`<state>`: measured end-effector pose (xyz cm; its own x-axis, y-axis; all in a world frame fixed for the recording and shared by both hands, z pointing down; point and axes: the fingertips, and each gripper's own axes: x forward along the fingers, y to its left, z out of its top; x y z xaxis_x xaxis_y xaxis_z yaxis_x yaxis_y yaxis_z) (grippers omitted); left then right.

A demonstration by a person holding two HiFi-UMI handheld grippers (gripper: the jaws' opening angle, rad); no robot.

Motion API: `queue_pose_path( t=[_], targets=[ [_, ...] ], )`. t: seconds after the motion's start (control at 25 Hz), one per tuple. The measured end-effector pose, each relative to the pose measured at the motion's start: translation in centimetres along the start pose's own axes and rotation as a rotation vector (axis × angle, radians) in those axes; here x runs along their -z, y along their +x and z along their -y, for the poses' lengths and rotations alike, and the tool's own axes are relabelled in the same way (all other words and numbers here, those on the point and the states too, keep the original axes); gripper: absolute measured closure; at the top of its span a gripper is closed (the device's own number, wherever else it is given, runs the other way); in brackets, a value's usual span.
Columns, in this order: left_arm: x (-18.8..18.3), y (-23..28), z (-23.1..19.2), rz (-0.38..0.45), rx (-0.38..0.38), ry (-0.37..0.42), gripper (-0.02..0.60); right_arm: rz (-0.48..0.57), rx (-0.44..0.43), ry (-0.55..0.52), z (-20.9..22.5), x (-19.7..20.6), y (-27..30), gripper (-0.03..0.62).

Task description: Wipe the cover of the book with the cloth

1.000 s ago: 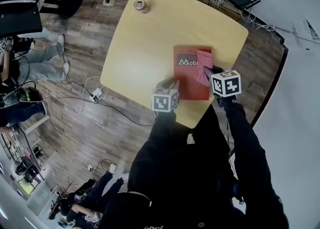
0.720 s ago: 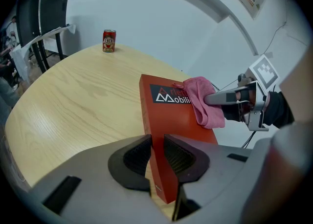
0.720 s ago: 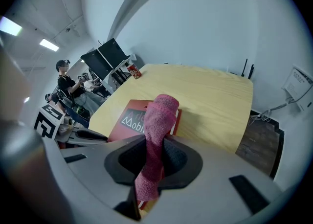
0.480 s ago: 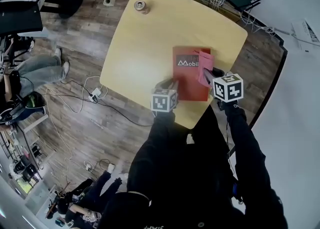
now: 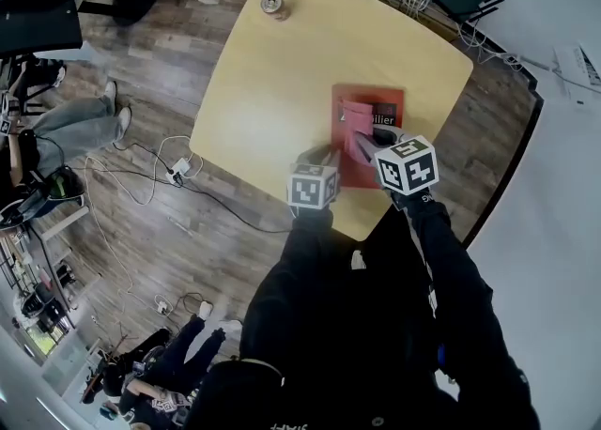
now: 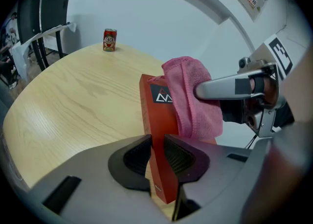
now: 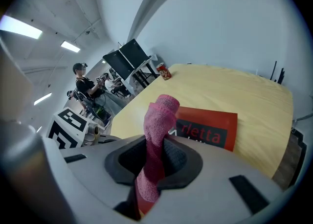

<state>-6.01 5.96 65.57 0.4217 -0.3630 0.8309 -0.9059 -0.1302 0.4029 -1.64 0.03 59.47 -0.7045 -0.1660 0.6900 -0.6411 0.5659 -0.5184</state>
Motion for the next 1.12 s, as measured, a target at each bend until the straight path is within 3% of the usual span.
queue_pose_path(
  t=[0.64,1.12],
  targets=[
    [-0.3,-0.1,-0.2,-0.004,0.023,-0.007,0.476,-0.141,-0.042,-0.082,-1.8,1.9,4.2,0.517],
    [-0.2,0.0,-0.3,-0.009,0.029,0.006,0.476,-0.157,0.008,-0.039,0.3,3.2,3.4,0.517]
  ],
)
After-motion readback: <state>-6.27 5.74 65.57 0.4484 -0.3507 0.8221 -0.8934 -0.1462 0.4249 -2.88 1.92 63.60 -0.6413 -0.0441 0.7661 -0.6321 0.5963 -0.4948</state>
